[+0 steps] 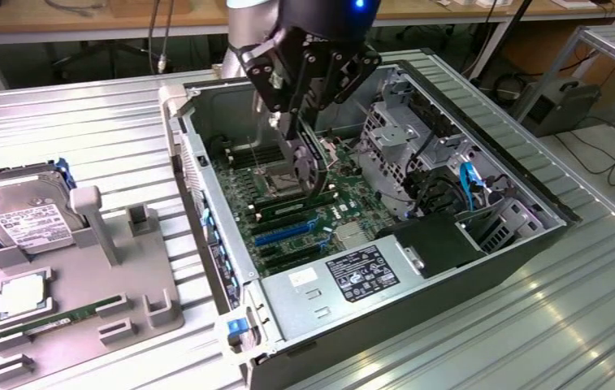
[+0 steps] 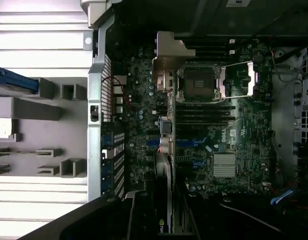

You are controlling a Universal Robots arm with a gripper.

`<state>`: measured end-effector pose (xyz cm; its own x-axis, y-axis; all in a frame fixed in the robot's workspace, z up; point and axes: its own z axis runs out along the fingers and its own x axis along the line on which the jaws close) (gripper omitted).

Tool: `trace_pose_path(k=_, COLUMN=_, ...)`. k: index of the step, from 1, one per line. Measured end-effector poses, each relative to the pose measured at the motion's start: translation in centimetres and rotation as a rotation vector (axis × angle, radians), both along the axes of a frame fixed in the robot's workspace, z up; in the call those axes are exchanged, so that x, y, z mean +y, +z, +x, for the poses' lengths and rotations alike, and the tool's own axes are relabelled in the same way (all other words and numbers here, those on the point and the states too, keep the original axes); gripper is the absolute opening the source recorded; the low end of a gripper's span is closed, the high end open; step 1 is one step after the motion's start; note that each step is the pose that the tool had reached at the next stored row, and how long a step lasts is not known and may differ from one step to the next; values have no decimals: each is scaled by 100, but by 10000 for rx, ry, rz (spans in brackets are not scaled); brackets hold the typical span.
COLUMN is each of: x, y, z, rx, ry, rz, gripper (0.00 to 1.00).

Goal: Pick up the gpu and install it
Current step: 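Pick up the gpu and move the gpu toward the slot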

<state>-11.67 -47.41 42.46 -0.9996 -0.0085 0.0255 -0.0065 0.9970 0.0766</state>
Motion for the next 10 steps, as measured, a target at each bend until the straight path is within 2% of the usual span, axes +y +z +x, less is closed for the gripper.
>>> trace_pose_path(k=3, x=22, y=-73, z=117, rx=-1, ry=0, rz=0, gripper=26)
trace_pose_path(k=7, x=28, y=-158, z=144, rx=0, ry=0, rz=1, gripper=26)
trace_pose_path(k=10, x=28, y=-158, z=145, rx=2, ry=0, rz=1, gripper=26)
